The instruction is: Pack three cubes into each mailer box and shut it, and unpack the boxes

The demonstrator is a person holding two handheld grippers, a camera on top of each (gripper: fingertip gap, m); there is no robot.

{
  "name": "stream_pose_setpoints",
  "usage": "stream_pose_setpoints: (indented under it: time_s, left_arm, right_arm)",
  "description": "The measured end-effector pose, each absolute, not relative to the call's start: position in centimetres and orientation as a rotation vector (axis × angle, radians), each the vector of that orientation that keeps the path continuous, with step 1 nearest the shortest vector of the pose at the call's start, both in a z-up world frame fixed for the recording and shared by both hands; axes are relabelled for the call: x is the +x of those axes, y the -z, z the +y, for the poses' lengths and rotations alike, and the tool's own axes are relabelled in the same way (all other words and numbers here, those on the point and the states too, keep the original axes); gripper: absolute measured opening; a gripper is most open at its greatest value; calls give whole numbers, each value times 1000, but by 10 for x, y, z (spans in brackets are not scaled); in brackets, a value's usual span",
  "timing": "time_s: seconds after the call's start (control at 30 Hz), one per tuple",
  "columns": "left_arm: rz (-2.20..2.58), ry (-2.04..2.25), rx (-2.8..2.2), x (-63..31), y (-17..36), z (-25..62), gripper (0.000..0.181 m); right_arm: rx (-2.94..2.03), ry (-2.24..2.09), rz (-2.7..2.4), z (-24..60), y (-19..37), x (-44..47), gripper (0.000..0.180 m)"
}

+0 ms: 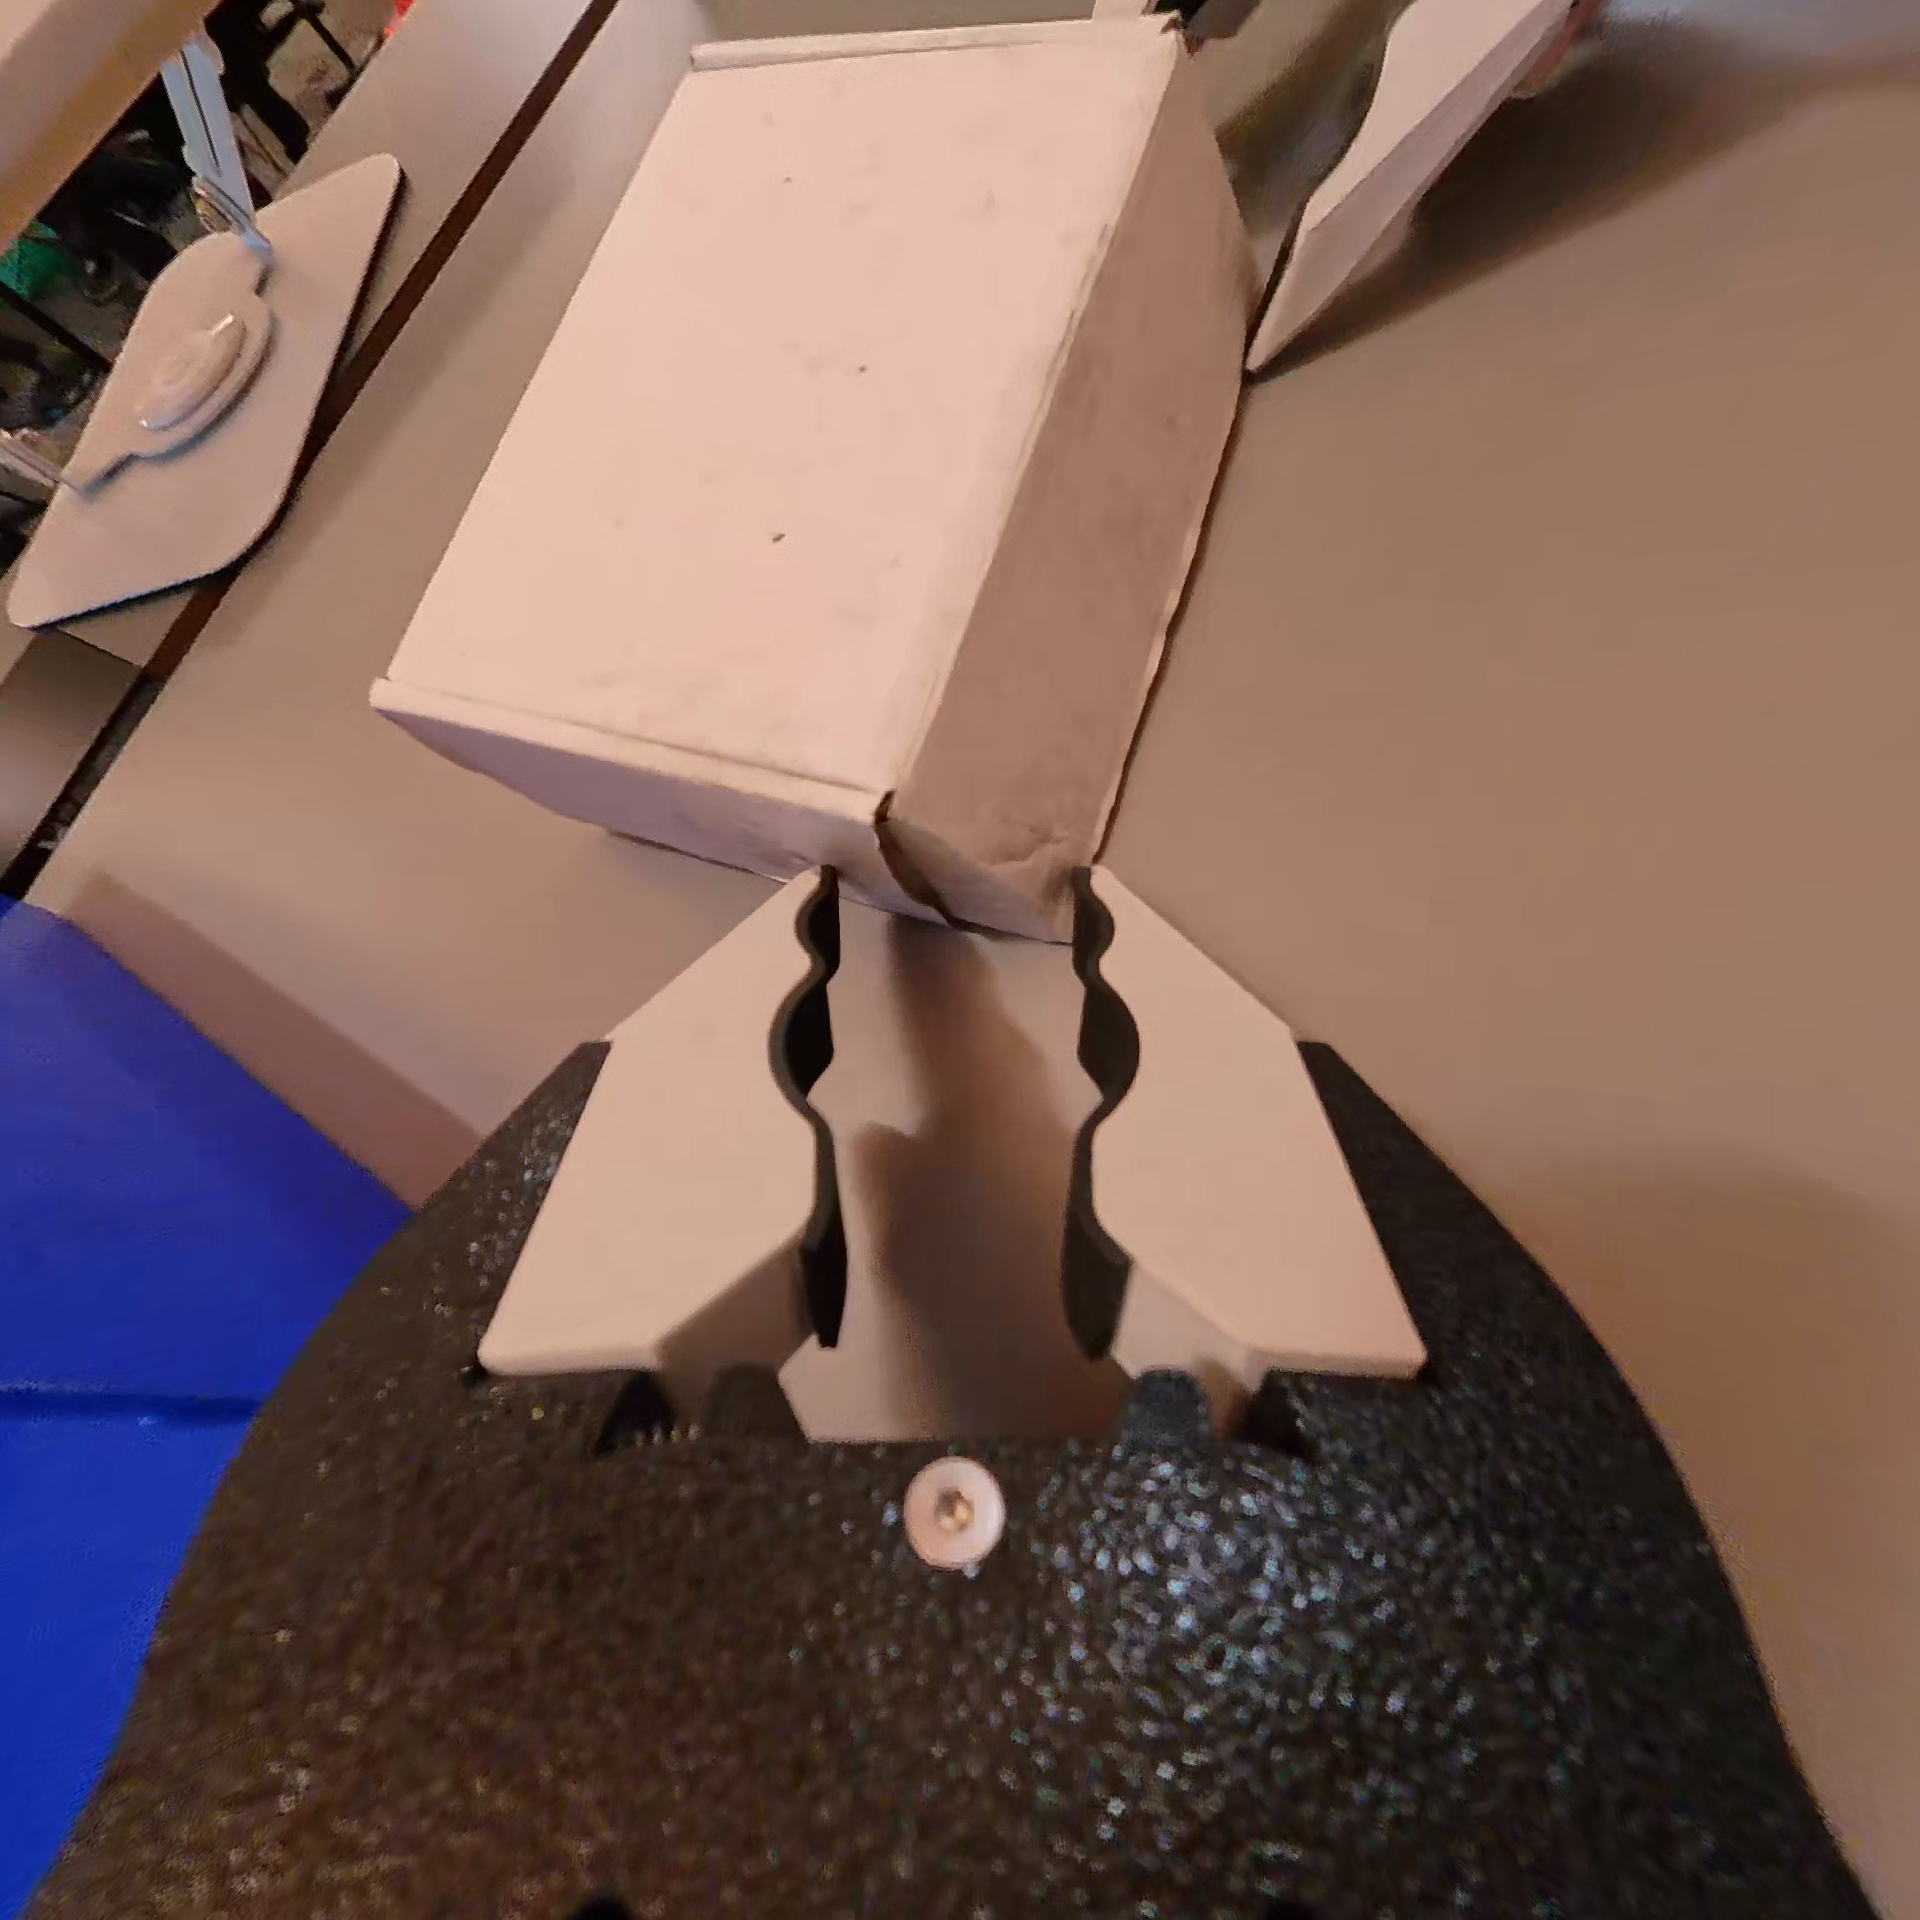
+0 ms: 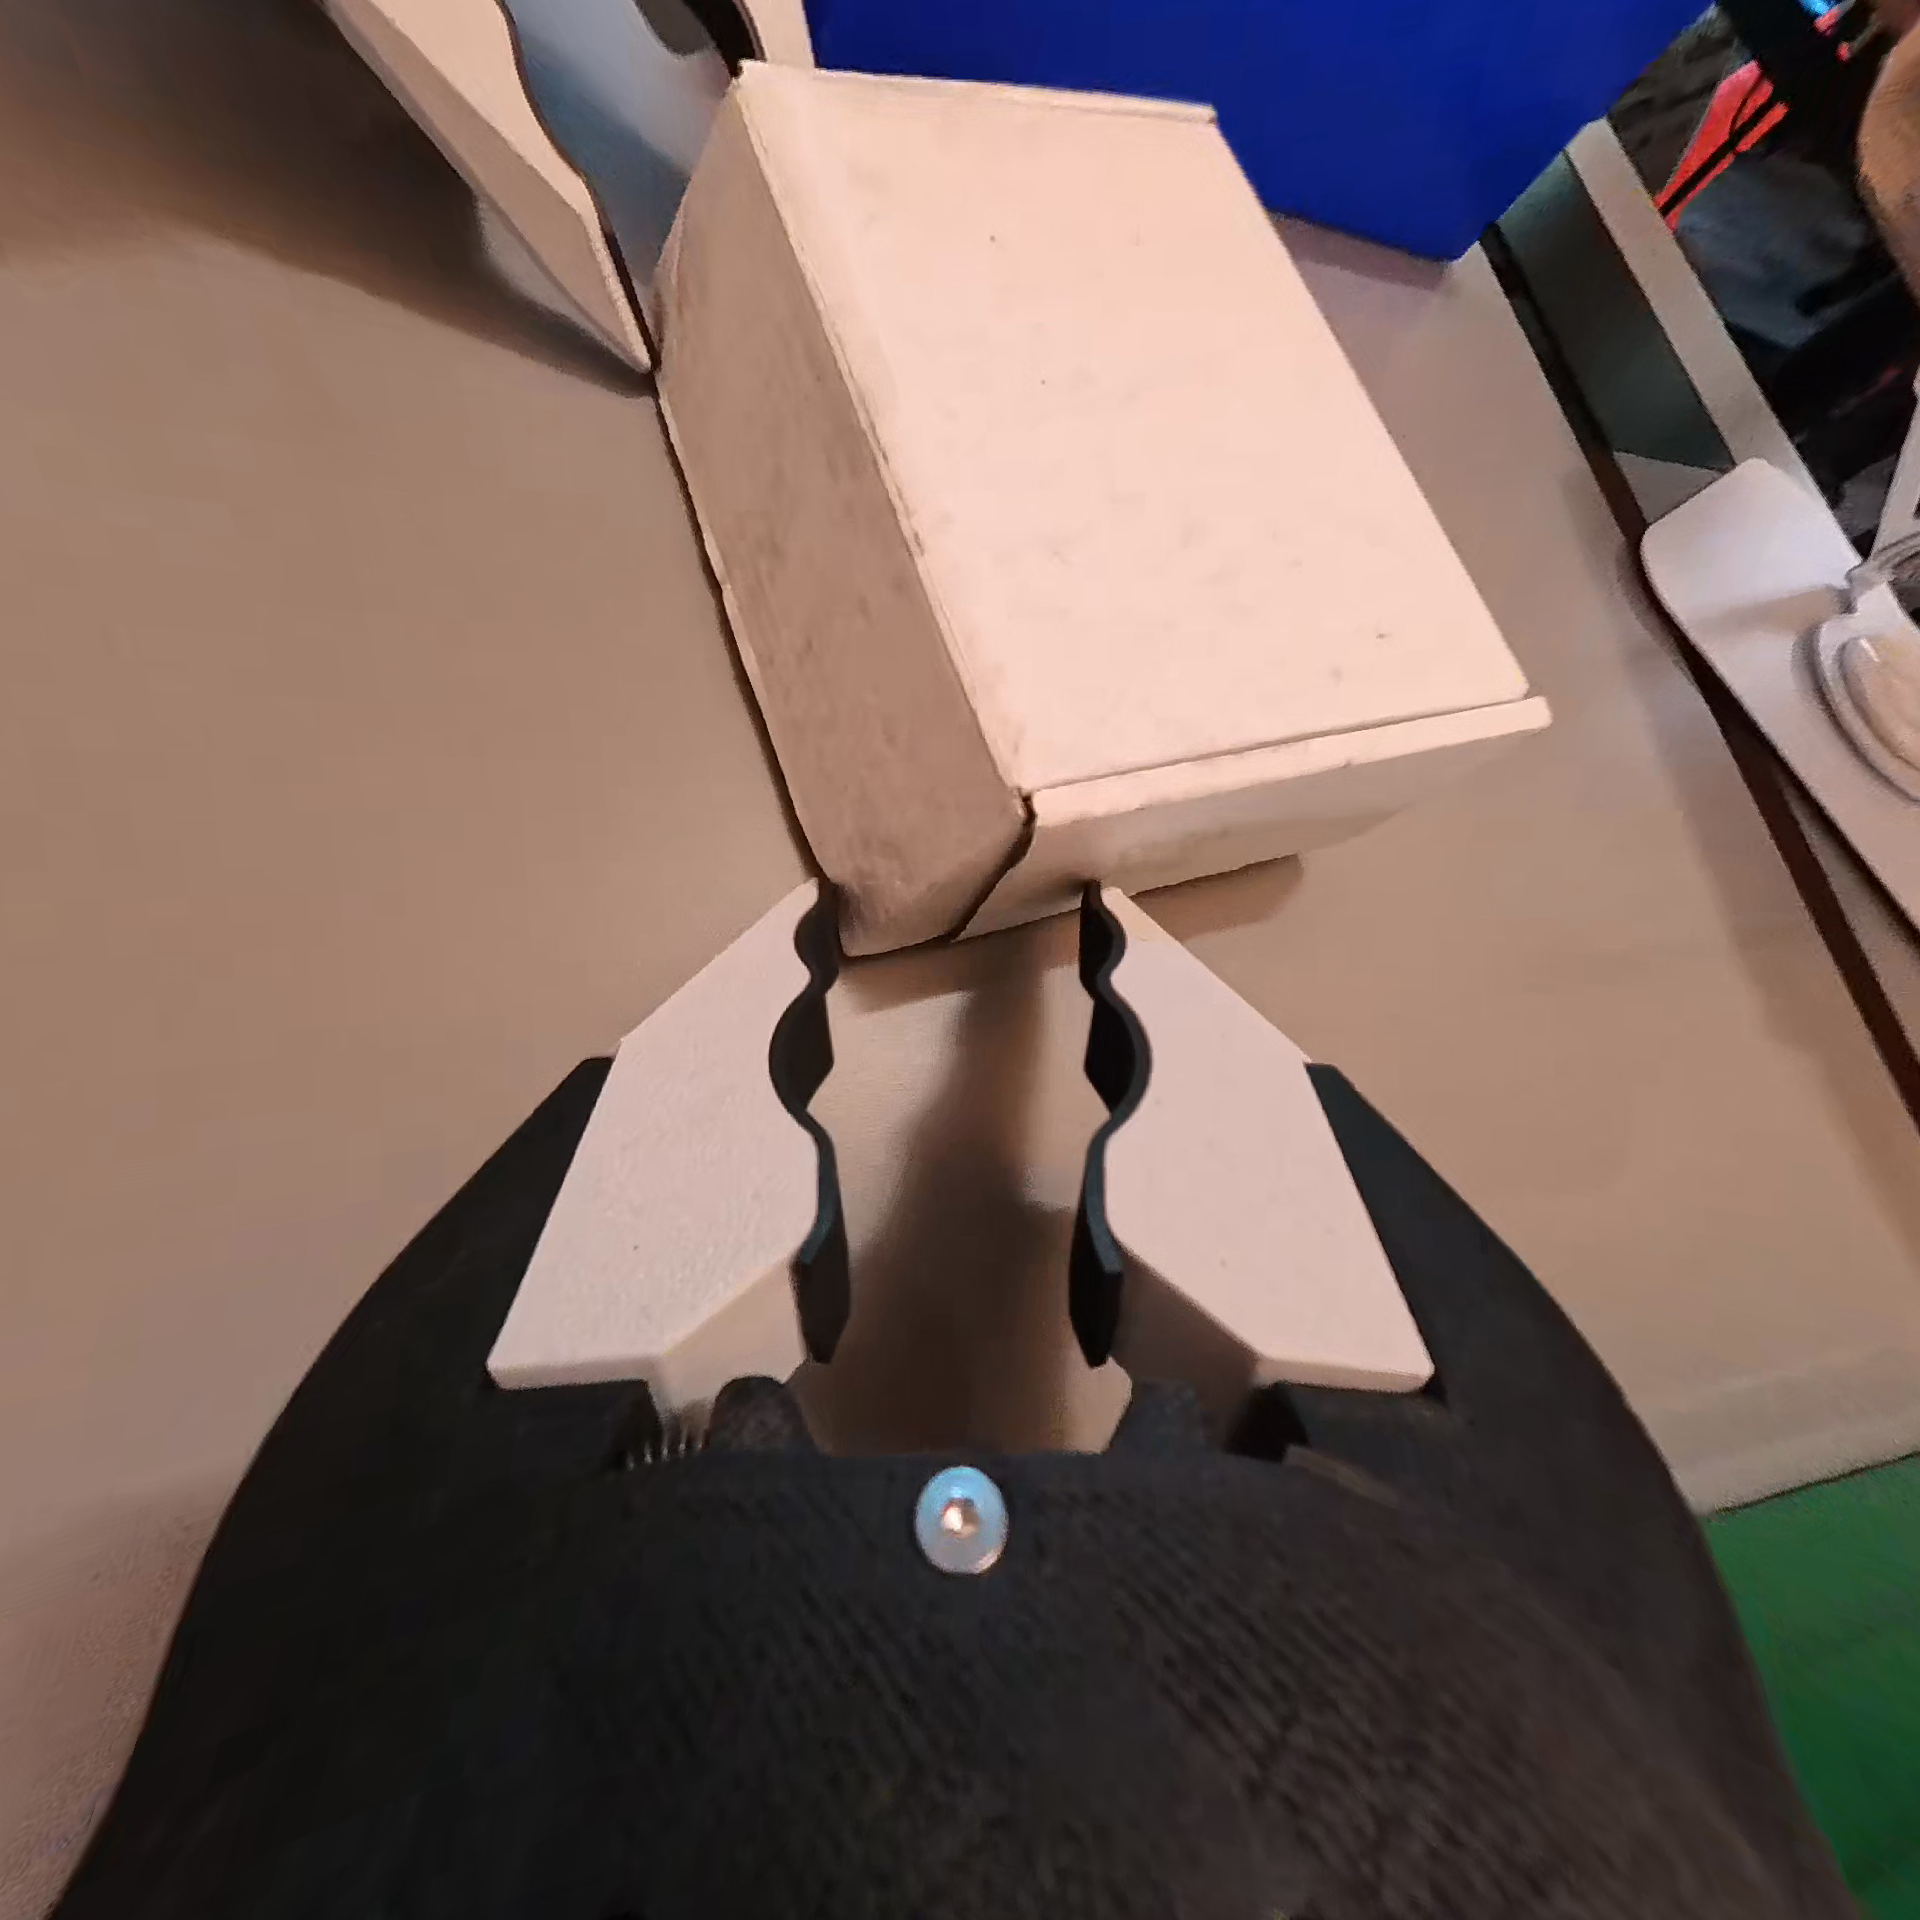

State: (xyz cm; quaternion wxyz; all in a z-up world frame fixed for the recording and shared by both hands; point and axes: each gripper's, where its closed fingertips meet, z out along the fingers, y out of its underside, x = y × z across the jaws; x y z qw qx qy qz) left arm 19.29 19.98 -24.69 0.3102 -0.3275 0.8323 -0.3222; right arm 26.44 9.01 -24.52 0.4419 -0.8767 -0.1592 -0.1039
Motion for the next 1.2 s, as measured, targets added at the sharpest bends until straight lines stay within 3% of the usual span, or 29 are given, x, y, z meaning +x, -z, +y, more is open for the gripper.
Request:
stream_pose_setpoints:
  time_s: [0.33,0.43,0.63,0.73,0.83,1.2]
  left_arm:
    - [2438,771,-680,151,248,179,46]
    - [2411,876,-746,152,246,176,50]
    - [2286,1082,-895,164,231,181,56]
    - [2310,1058,-841,164,238,179,57]
    - [2312,1037,-805,166,239,179,58]
    - [2298,1023,-798,169,243,180,60]
  right_arm:
    - [-2194,147,-505,64,247,231,46]
    - [-2160,232,-492,62,242,240,61]
    - [-2085,154,-391,66,228,240,66]
    - [-2141,180,-438,64,240,242,65]
    - [-2141,169,-514,63,244,237,47]
    - [-2138,174,-496,68,245,242,47]
